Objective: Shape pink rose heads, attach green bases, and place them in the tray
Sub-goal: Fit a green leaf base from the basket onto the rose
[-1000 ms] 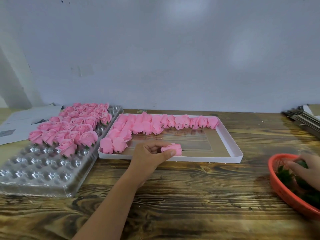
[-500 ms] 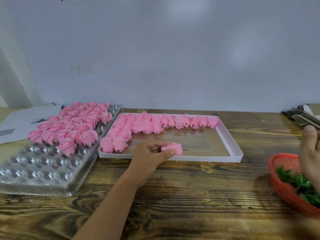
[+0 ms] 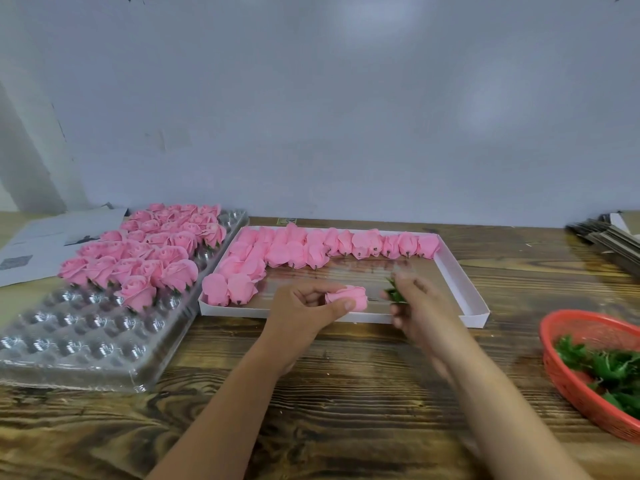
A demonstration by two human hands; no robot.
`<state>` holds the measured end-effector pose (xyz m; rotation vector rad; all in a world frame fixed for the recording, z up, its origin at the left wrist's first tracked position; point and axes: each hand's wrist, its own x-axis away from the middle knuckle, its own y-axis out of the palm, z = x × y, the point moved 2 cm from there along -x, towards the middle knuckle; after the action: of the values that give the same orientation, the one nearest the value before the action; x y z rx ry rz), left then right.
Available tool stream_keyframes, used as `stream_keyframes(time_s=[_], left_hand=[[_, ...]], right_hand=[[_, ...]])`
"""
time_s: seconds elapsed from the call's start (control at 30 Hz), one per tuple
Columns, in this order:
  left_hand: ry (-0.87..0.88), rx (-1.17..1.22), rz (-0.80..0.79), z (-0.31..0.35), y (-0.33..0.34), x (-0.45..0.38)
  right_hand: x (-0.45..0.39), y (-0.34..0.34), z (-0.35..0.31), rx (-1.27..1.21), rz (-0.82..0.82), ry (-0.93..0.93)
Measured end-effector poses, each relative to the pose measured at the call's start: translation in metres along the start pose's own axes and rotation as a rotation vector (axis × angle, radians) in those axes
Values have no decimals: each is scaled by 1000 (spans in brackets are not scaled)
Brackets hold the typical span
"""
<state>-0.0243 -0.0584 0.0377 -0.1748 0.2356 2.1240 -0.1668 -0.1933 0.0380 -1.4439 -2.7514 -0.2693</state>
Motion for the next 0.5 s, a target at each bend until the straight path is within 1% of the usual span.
stream_keyframes(time_s=[0.07, 0.13, 0.3, 0.5], left_hand=[[6, 6, 3, 0, 0, 0], [18, 1, 7, -1, 0, -1], [43, -14, 20, -2, 0, -1], [65, -31, 11, -3, 2, -1]], right_hand=[[2, 8, 7, -121, -14, 13], [4, 12, 11, -171, -37, 21], [11, 12, 15, -195, -93, 14], [17, 20, 19, -150, -137, -7]])
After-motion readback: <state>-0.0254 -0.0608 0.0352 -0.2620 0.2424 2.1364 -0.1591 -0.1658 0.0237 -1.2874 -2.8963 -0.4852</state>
